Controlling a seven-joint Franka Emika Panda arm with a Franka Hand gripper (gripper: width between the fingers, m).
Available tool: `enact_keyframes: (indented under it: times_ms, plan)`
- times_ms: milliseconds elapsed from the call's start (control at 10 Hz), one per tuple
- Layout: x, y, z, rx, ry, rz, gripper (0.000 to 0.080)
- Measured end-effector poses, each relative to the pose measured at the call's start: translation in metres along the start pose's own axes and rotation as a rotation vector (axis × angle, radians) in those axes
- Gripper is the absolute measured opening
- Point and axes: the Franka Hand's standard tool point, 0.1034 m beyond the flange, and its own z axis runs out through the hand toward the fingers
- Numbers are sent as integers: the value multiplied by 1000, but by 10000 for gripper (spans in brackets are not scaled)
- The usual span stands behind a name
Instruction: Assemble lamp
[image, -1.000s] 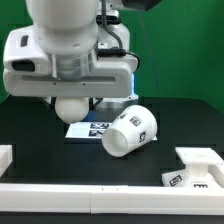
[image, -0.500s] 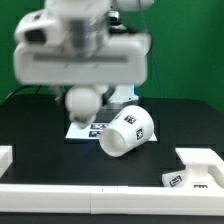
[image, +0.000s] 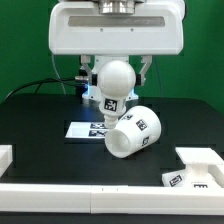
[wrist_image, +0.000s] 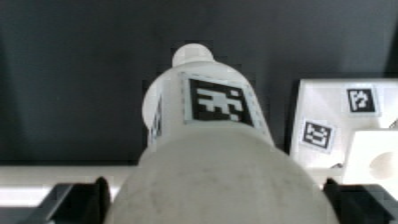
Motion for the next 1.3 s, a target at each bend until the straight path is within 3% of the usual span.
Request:
enact_keyframes:
  times_ms: [200,400,500,600,700,800,1000,1300]
  plan:
    - [6,-2,0,-15,154,16,576]
    - [23,-50,-3,12,349,39,576]
    - [29,-79,-2,49,381,94,576]
    - [36,-101,-7,67,398,77,576]
    - [34,-89,-5,46,392,50,576]
    - [34,-85,-4,44,391,58,576]
    - [34,-87,-4,45,390,55,576]
    - [38,-104,1,67,362,57,576]
